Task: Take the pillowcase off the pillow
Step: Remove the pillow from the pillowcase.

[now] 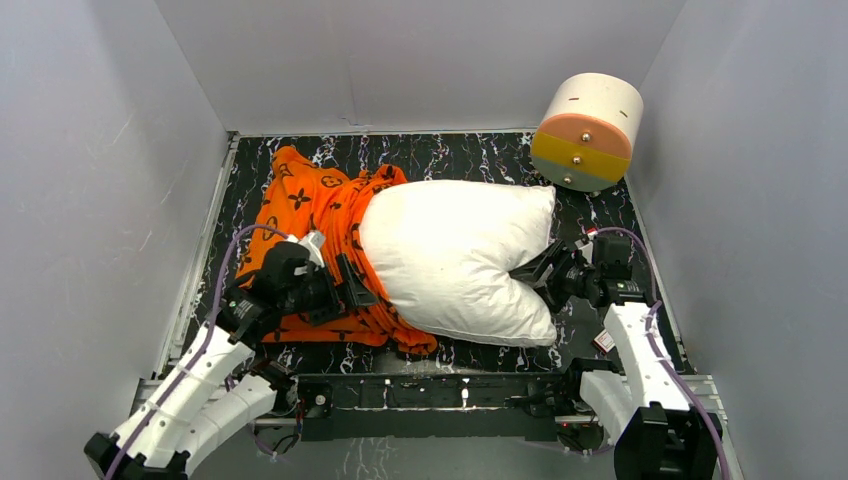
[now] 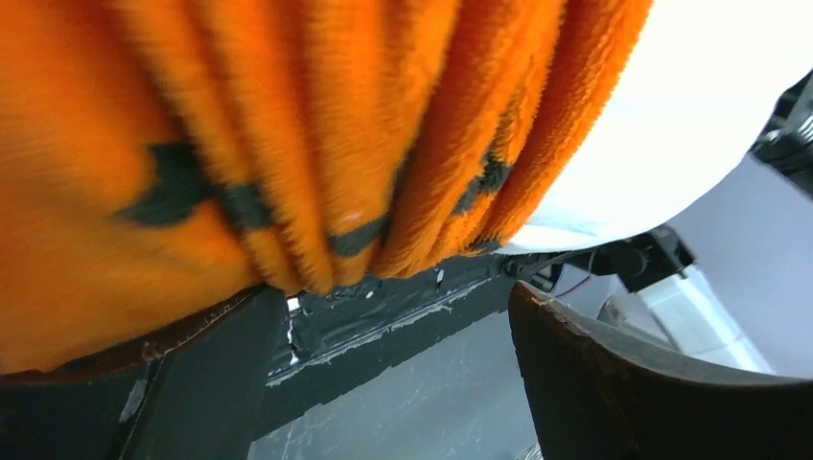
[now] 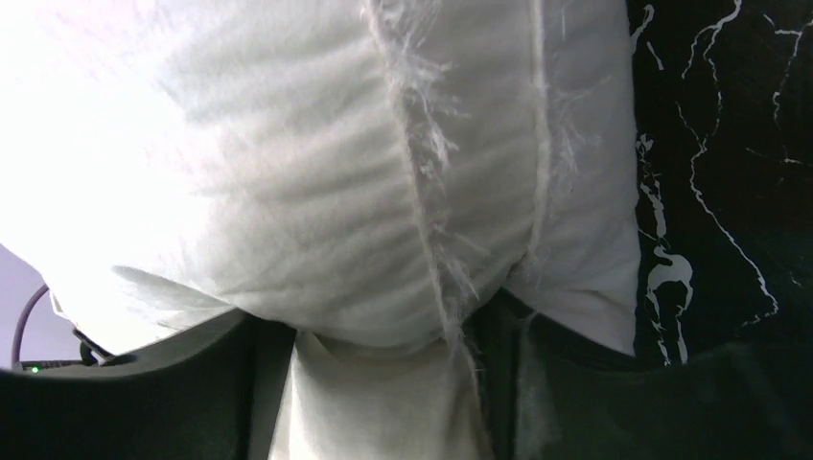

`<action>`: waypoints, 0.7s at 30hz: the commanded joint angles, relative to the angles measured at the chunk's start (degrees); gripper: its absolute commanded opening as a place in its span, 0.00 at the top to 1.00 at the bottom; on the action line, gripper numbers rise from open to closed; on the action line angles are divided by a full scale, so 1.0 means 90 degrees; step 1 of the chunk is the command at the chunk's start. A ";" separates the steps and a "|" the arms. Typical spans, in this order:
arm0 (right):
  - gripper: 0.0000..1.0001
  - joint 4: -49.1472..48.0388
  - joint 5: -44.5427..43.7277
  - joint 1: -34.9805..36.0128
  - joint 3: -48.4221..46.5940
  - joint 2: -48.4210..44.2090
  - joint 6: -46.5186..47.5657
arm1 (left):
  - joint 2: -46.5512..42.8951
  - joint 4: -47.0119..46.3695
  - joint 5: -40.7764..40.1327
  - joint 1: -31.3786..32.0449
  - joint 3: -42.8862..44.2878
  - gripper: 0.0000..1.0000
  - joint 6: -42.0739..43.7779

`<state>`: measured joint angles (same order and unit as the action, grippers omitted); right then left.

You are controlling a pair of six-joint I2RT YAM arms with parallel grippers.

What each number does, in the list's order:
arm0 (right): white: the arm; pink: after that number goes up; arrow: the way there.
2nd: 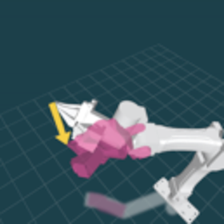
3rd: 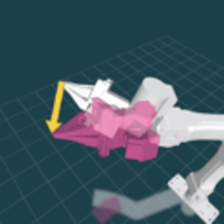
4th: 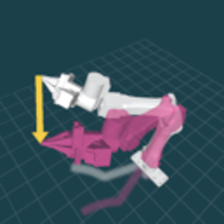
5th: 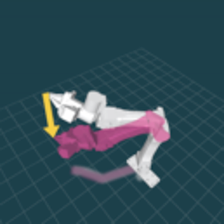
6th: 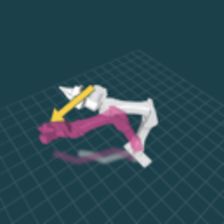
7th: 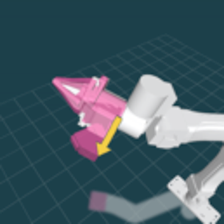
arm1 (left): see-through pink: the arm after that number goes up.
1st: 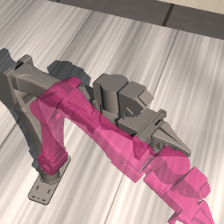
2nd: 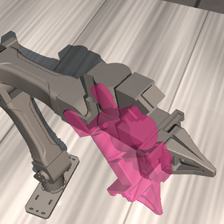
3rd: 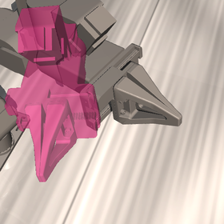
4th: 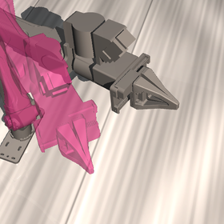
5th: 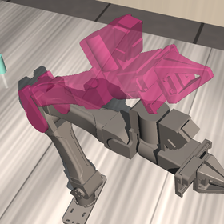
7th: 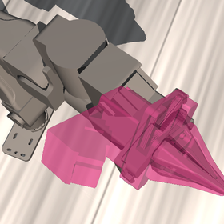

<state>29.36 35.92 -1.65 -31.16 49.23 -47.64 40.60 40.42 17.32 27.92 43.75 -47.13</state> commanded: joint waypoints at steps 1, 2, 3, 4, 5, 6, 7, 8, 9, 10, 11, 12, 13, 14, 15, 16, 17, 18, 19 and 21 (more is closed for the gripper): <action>0.34 -0.0712 0.0223 0.0017 0.0061 0.0253 -0.0200 | 0.0694 -0.0655 -0.1240 0.1194 -0.0048 0.16 -0.0737; 0.38 -0.0773 0.0242 0.0017 0.0070 0.0302 -0.0202 | 0.0933 -0.0694 -0.1584 0.1541 0.0038 0.16 -0.0823; 0.43 -0.0836 0.0256 0.0012 0.0075 0.0323 -0.0210 | 0.1160 -0.0743 -0.1936 0.1824 0.0117 0.15 -0.0884; 0.50 -0.0878 0.0232 0.0009 0.0064 0.0343 -0.0221 | 0.1333 -0.0828 -0.2333 0.2086 0.0184 0.15 -0.0924; 0.56 -0.0893 0.0194 0.0008 0.0032 0.0348 -0.0221 | 0.1510 -0.0894 -0.2586 0.2254 0.0210 0.15 -0.0942; 0.66 -0.0919 0.0141 0.0008 -0.0016 0.0327 -0.0224 | 0.1662 -0.0986 -0.2734 0.2339 0.0225 0.16 -0.0926; 0.75 -0.0934 0.0036 0.0008 -0.0073 0.0312 -0.0240 | 0.1809 -0.1081 -0.2776 0.2368 0.0239 0.17 -0.0841; 0.81 -0.0918 -0.0115 0.0008 -0.0155 0.0274 -0.0245 | 0.1969 -0.1117 -0.2793 0.2374 0.0270 0.21 -0.0689; 0.87 -0.0875 -0.0317 0.0008 -0.0270 0.0240 -0.0219 | 0.2100 -0.1060 -0.2861 0.2378 0.0330 0.28 -0.0551; 0.92 -0.0838 -0.0551 0.0003 -0.0385 0.0226 -0.0187 | 0.2209 -0.0912 -0.2964 0.2390 0.0384 0.39 -0.0480; 0.98 -0.0790 -0.0767 -0.0002 -0.0525 0.0232 -0.0149 | 0.2258 -0.0713 -0.3136 0.2386 0.0409 0.46 -0.0456; 1.00 -0.0737 -0.0978 -0.0002 -0.0661 0.0274 -0.0088 | 0.2246 -0.0550 -0.3310 0.2386 0.0384 0.56 -0.0430; 1.00 -0.0661 -0.1156 -0.0007 -0.0828 0.0372 -0.0016 | 0.2164 -0.0367 -0.3496 0.2386 0.0346 0.61 -0.0427; 1.00 -0.0595 -0.1281 -0.0019 -0.1011 0.0497 0.0098 | 0.2085 -0.0180 -0.3701 0.2386 0.0286 0.68 -0.0437; 1.00 -0.0538 -0.1376 -0.0029 -0.1188 0.0644 0.0182 | 0.1963 0.0018 -0.3895 0.2387 0.0209 0.74 -0.0479; 1.00 -0.0500 -0.1445 -0.0045 -0.1417 0.0803 0.0249 | 0.1854 0.0276 -0.4135 0.2386 0.0141 0.77 -0.0549; 1.00 -0.0487 -0.1500 -0.0065 -0.1569 0.0964 0.0287 | 0.1751 0.0560 -0.4476 0.2386 0.0077 0.80 -0.0620; 1.00 -0.0542 -0.1512 -0.0091 -0.1709 0.1113 0.0335 | 0.1657 0.1024 -0.4772 0.2386 0.0063 0.84 -0.0715; 1.00 -0.0578 -0.1511 -0.0119 -0.1852 0.1255 0.0370 | 0.1588 0.1296 -0.5139 0.2385 0.0082 0.88 -0.0823; 1.00 -0.0828 -0.1473 -0.0174 -0.2117 0.1546 0.0391 | 0.1407 0.1375 -0.5302 0.2378 0.0190 0.90 -0.0743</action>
<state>28.36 29.30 -1.37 -43.48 60.03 -46.52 56.51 39.81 -15.77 49.98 45.50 -54.46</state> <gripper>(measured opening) 0.056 0.145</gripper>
